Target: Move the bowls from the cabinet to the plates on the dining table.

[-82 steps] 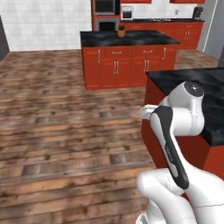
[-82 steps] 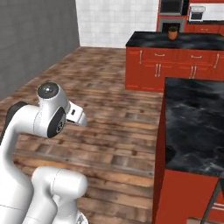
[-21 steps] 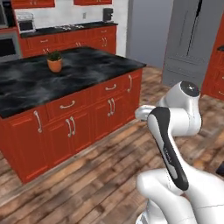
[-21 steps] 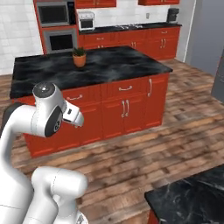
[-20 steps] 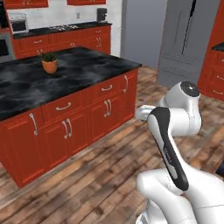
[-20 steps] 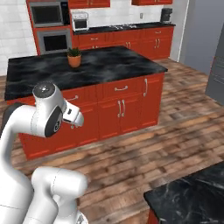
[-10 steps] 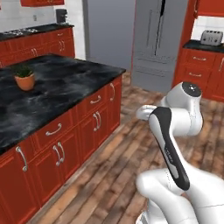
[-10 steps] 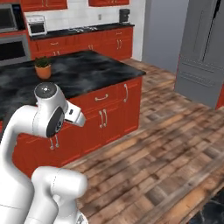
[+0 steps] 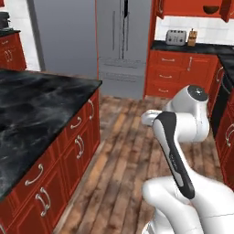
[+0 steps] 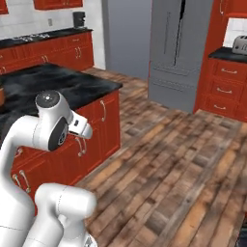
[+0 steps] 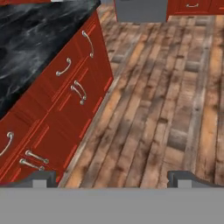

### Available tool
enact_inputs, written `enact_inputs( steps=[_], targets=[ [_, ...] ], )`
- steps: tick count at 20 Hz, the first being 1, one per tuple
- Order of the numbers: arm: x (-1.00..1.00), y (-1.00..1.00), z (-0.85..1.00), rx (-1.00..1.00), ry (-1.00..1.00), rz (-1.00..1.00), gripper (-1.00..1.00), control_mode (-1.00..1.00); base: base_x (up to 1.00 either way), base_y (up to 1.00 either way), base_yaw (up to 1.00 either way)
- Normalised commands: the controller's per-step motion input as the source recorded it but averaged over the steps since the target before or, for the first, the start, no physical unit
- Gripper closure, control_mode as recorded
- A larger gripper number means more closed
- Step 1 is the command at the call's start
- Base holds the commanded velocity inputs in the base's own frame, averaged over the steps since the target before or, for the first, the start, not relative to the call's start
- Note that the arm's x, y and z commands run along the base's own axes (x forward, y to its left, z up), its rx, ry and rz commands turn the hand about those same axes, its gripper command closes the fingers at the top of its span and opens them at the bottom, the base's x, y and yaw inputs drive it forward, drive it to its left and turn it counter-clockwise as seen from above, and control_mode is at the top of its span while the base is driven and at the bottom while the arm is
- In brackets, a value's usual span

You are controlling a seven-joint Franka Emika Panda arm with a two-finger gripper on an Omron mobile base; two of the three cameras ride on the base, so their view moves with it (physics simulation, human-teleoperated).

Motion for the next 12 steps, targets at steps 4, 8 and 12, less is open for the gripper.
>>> enact_inputs(
  steps=[4, 8, 12],
  targets=[
    [0.0, 0.0, 0.0, 0.0, 0.0, 0.0, -1.0, 1.0, 0.85, 0.0, -0.43],
    [0.0, 0.0, 0.0, 0.0, 0.0, 0.0, -1.0, 1.0, 0.88, 0.0, -0.4],
    [0.0, 0.0, 0.0, 0.0, 0.0, 0.0, -1.0, 1.0, 0.91, 0.0, -0.34]
  ],
)
